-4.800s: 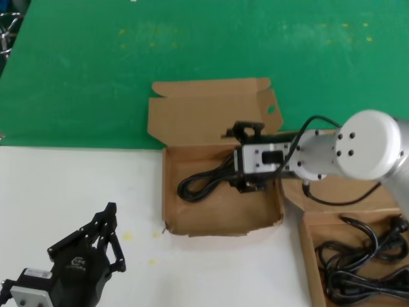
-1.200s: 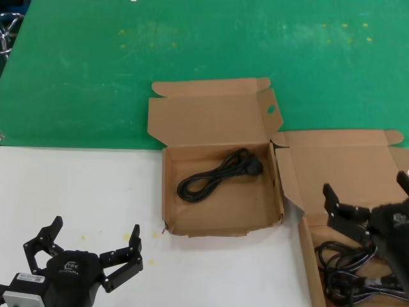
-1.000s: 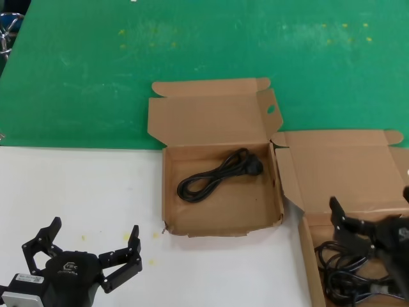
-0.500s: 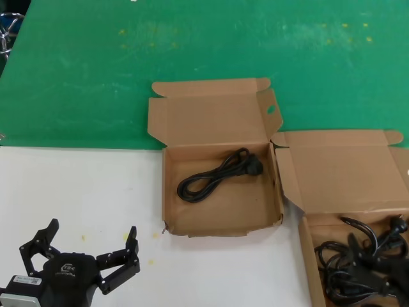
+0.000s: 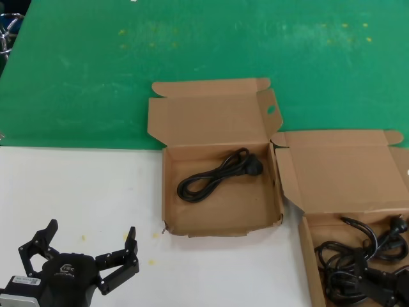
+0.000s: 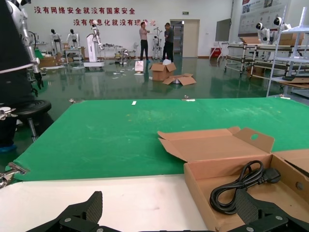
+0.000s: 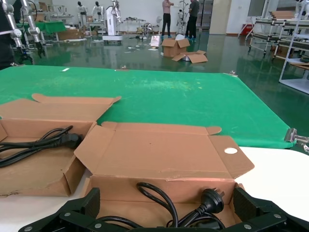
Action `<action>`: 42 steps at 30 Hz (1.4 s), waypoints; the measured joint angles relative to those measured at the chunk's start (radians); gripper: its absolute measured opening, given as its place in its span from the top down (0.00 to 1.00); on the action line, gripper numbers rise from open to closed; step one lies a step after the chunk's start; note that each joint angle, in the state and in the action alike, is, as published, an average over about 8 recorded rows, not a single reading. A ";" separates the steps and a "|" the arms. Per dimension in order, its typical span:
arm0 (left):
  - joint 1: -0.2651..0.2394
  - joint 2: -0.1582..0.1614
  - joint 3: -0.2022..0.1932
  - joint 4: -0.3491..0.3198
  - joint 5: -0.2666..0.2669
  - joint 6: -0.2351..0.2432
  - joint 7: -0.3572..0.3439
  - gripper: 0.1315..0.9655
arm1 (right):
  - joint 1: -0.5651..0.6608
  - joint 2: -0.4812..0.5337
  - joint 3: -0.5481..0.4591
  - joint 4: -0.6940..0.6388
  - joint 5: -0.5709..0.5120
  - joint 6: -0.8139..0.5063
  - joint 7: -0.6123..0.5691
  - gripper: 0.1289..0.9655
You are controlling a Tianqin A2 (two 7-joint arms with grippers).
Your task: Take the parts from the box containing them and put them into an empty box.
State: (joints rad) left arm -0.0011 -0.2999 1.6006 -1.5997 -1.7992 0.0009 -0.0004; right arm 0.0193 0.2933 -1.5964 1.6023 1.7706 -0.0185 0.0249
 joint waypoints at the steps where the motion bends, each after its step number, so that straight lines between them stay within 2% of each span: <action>1: 0.000 0.000 0.000 0.000 0.000 0.000 0.000 0.00 | 0.000 0.000 0.000 0.000 0.000 0.000 0.000 0.00; 42: 0.000 0.000 0.000 0.000 0.000 0.000 0.000 0.00 | 0.000 0.000 0.000 0.000 0.000 0.000 0.000 0.00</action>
State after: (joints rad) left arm -0.0011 -0.2999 1.6006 -1.5996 -1.7992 0.0009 -0.0003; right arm 0.0192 0.2933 -1.5964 1.6023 1.7707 -0.0185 0.0248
